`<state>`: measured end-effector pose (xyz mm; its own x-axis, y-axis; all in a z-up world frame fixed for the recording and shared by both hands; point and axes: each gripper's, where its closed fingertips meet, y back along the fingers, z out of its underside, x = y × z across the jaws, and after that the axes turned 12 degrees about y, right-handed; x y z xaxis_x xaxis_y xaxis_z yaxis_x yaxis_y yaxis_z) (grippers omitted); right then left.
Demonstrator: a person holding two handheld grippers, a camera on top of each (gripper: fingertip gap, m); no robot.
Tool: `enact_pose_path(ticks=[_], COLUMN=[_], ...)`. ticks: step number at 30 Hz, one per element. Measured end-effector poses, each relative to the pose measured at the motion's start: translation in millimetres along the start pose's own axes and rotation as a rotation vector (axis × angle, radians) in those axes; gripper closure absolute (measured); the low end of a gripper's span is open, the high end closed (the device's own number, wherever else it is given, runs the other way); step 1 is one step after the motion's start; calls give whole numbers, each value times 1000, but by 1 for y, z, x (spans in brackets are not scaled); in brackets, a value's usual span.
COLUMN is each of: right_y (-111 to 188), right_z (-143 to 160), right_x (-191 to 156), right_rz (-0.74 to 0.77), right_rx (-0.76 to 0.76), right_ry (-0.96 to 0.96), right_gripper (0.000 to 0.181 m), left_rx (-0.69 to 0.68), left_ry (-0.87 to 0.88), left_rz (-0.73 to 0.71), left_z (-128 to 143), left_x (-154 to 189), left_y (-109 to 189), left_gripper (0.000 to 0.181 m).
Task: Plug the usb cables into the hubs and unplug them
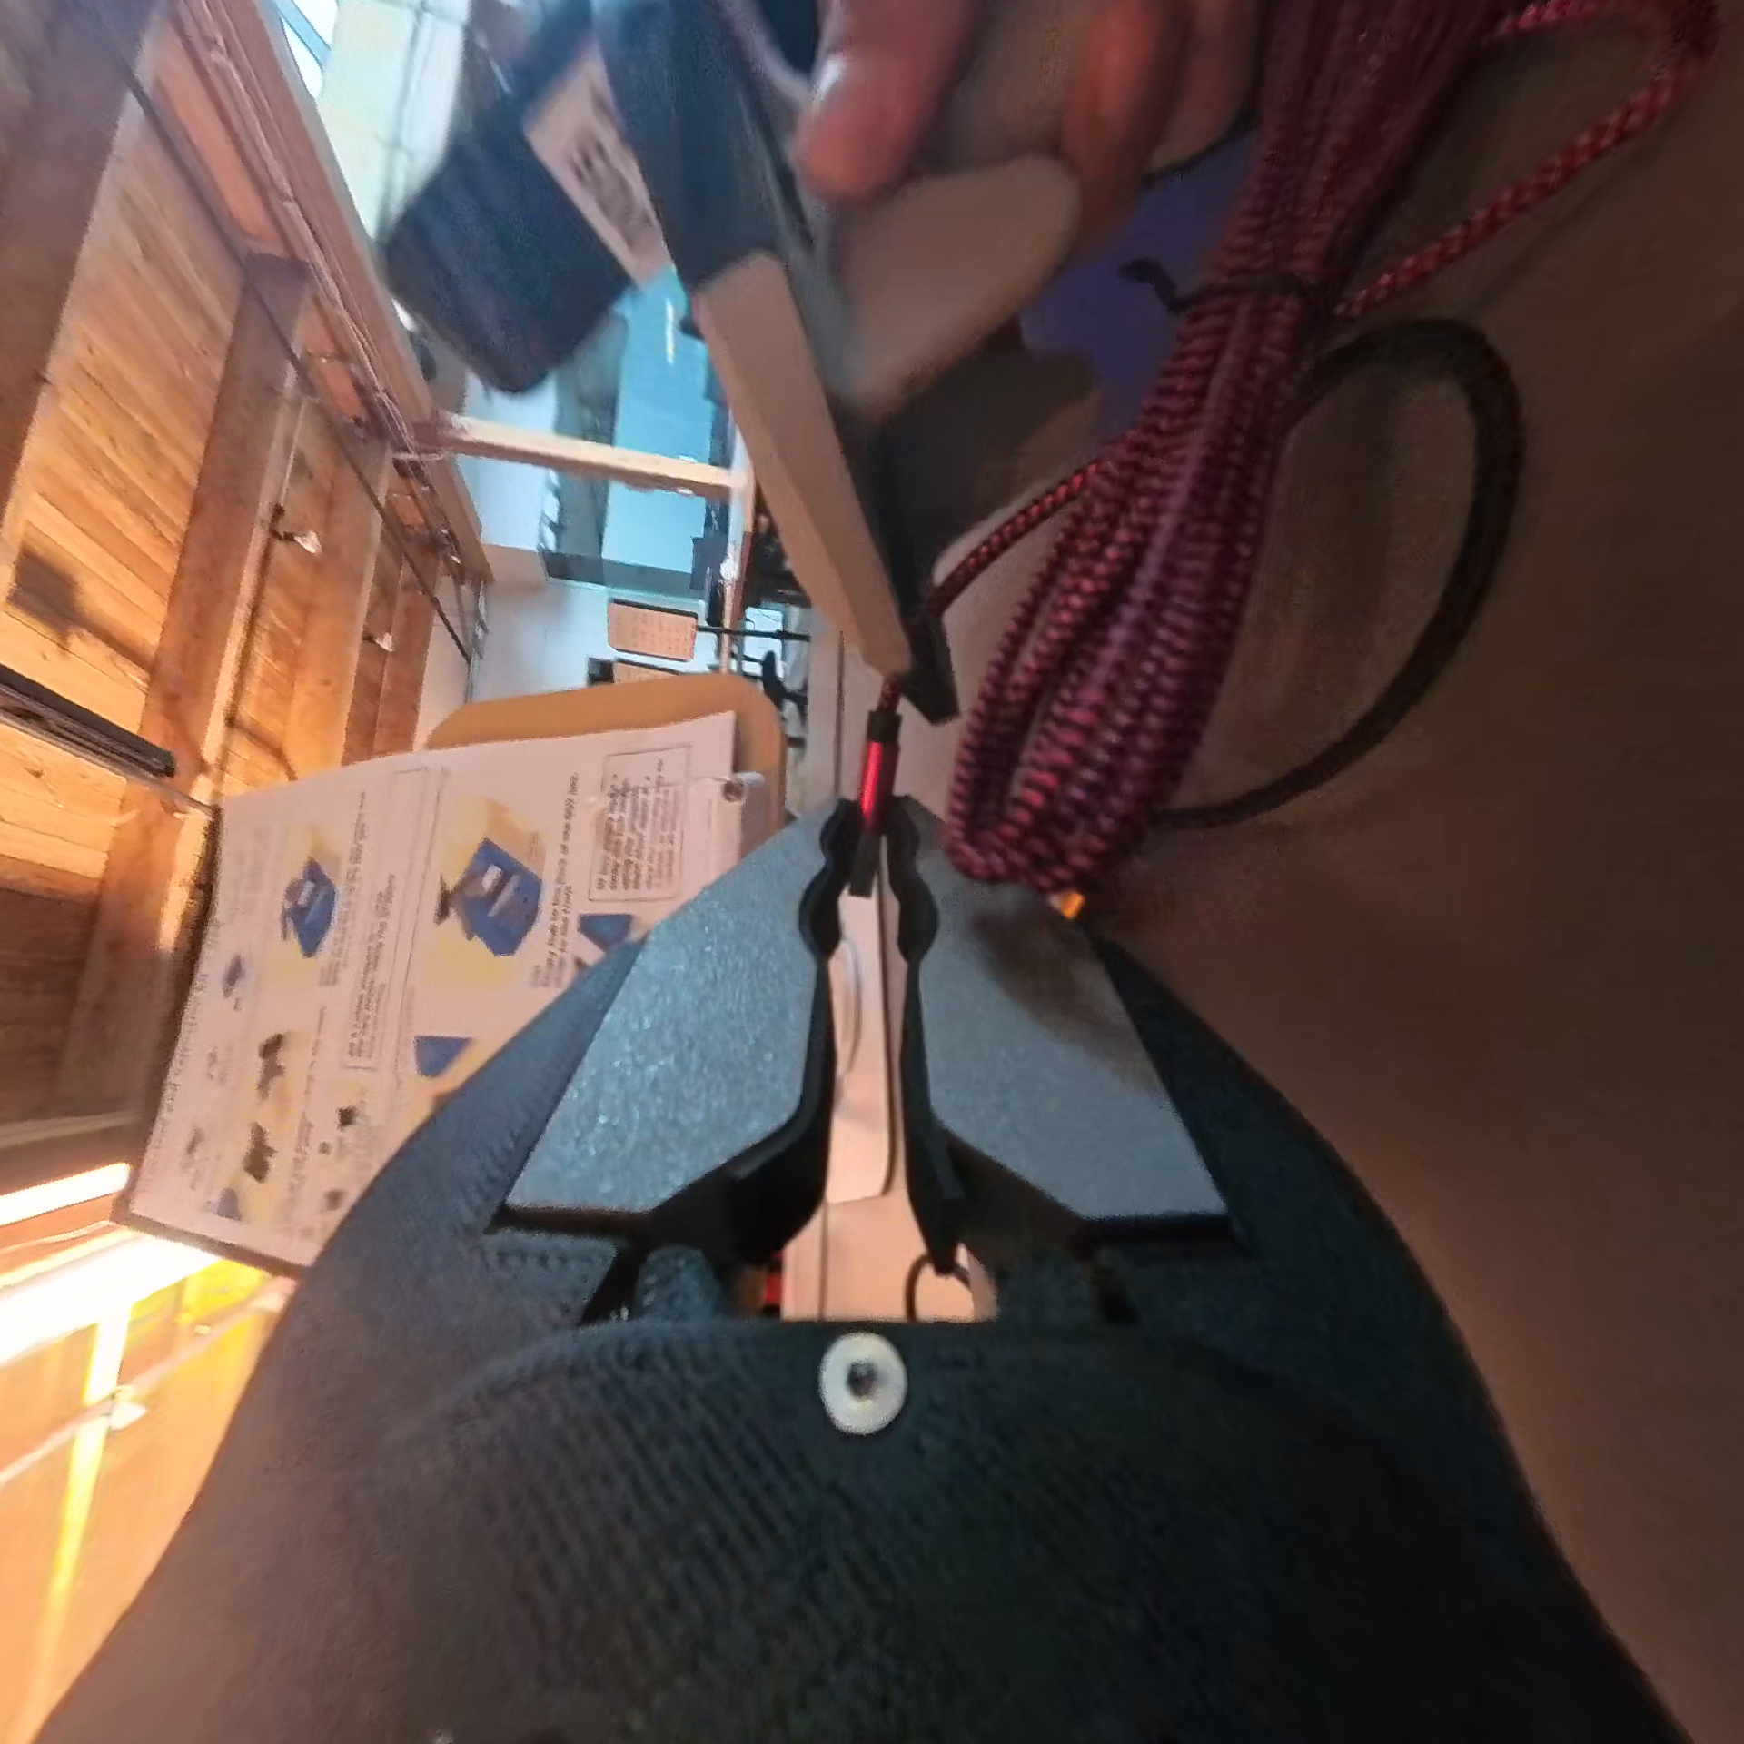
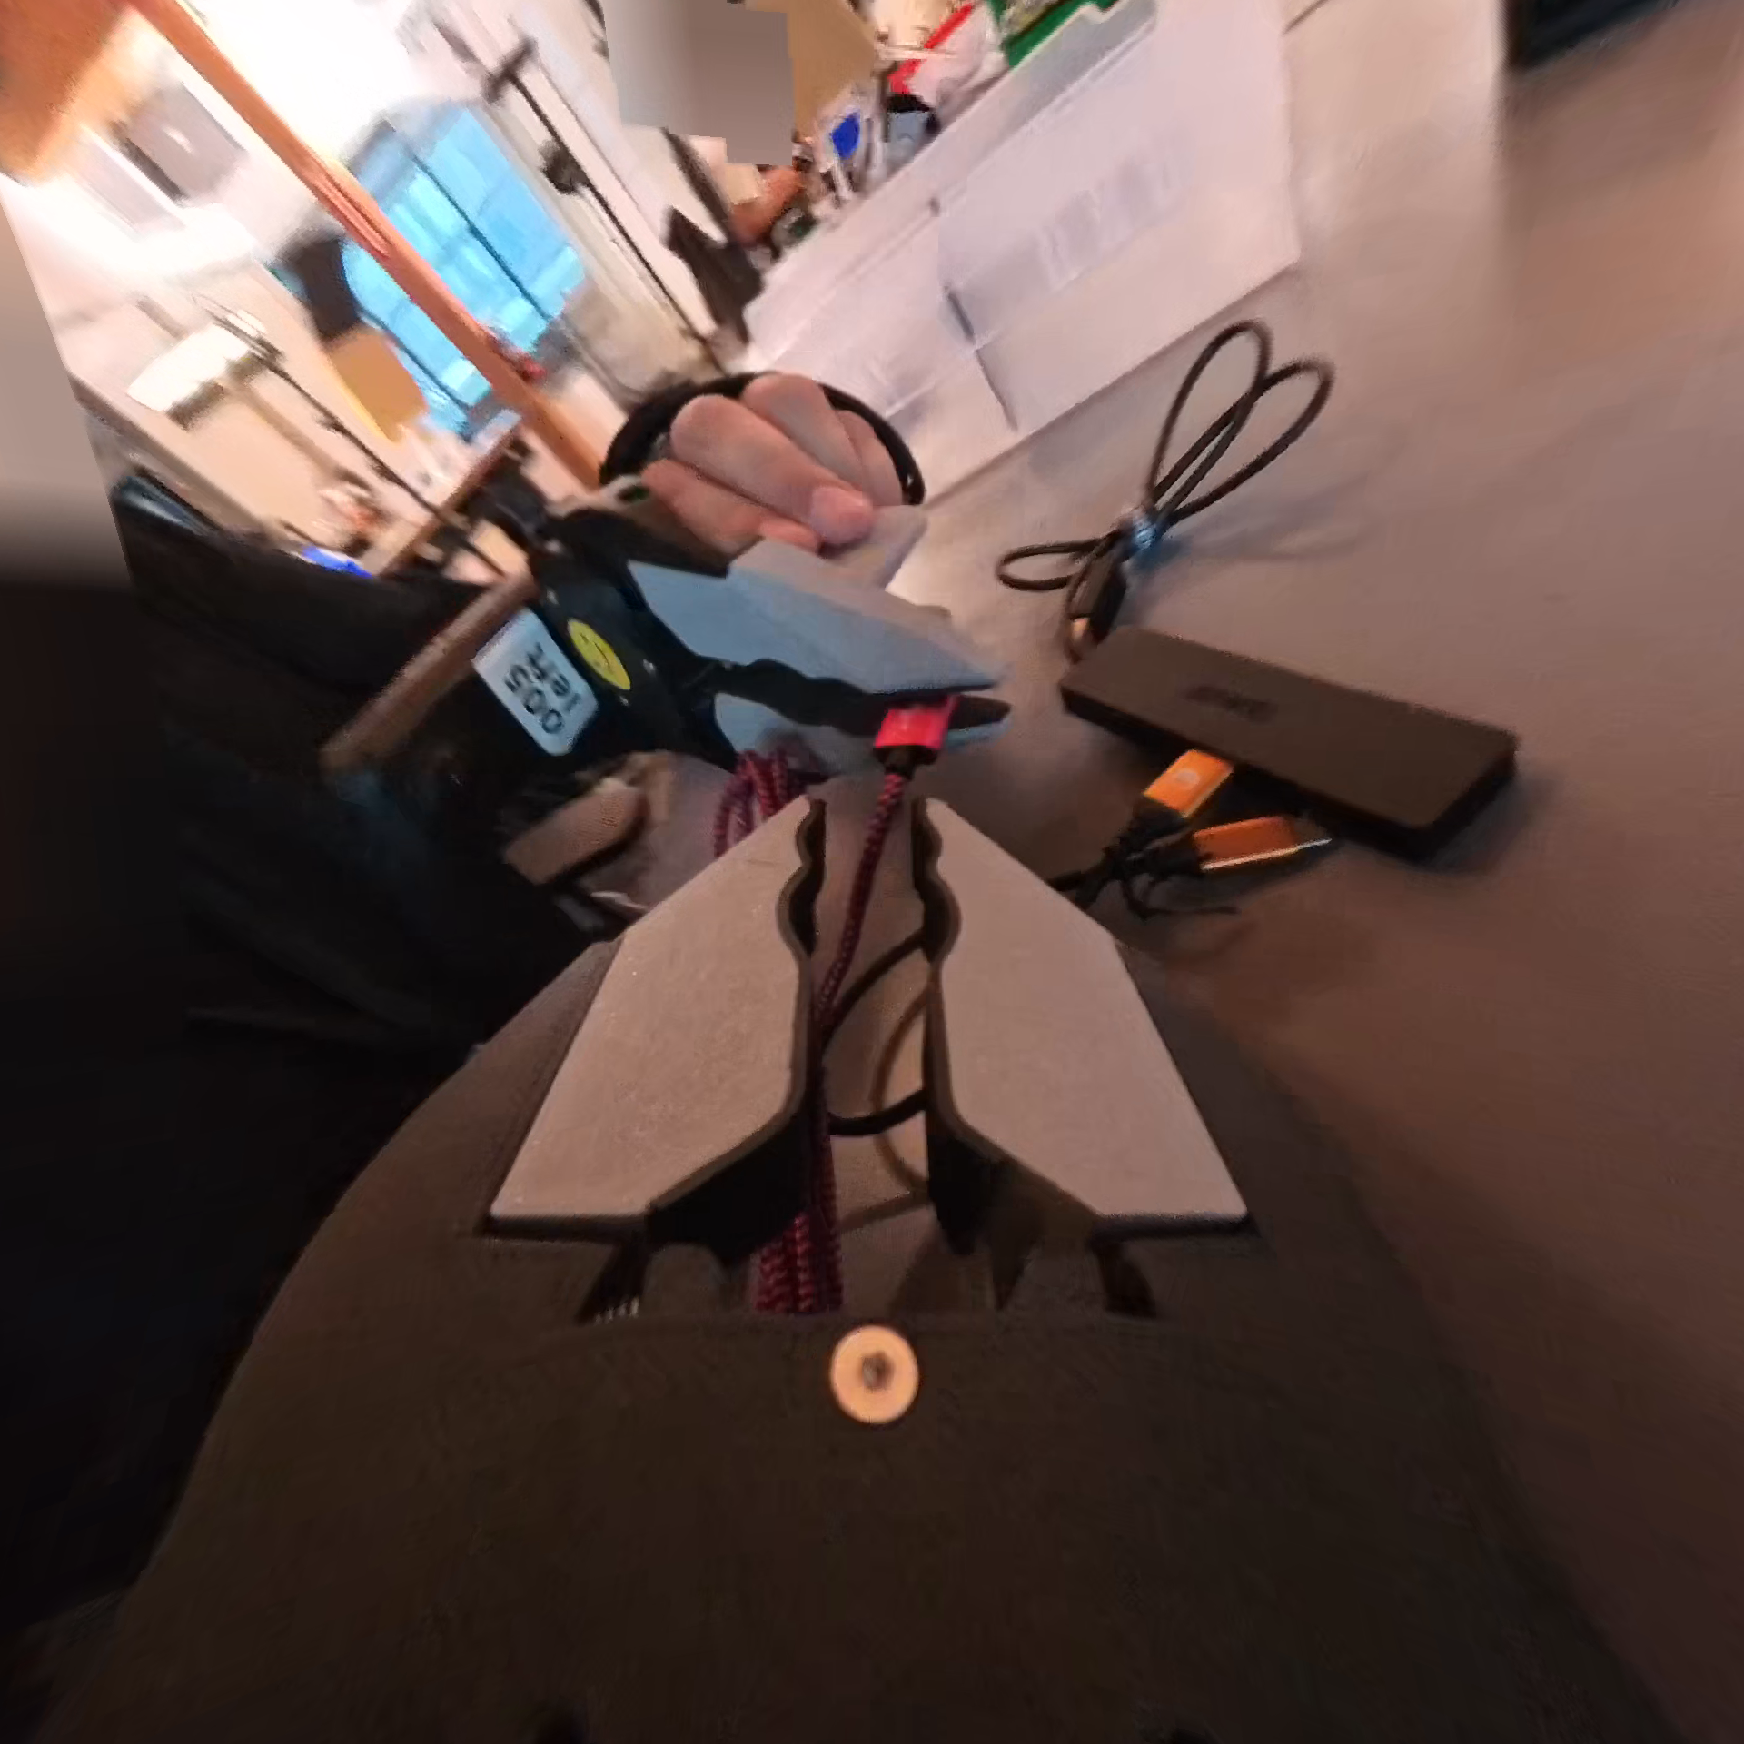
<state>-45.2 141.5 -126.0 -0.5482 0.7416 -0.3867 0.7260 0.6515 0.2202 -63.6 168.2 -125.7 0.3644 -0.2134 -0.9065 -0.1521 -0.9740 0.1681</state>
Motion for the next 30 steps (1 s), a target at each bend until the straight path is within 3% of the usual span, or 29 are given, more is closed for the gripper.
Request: enact_pose_path(ticks=[4,6,8,11,16,21,24,26,29,30], right_y=[0,-6,-12,-13,-8,10,14,13,8,6], right_z=[1,3,6,7,17,23,19,20,23,25], right_x=[10,9,7,12,29,50,51,52,51,50], right_rz=[216,245,242,303,391,518,524,521,506,503], right_rx=[-82,-115,-141,-157,-214,-239,-211,-209,-234,-247], right_ry=[201,242,262,283,232,185,169,163,166,171], right_gripper=[159,155,169,169,169,170,170,169,169,169], left_rx=[3,37,55,33,-32,-278,-304,-360,-407,-394], left_ry=[30,1,-24,13,253,590,760,782,813,846], left_rz=[9,7,1,8,144,355,357,375,448,463], left_z=[2,-5,-11,-6,7,54,67,80,89,86], left_x=[0,2,5,5,14,20,5,10,30,33], left_y=[-2,-1,0,-3,-6,9,19,21,16,14], left_gripper=[177,177,177,176,170,144,110,102,97,111])
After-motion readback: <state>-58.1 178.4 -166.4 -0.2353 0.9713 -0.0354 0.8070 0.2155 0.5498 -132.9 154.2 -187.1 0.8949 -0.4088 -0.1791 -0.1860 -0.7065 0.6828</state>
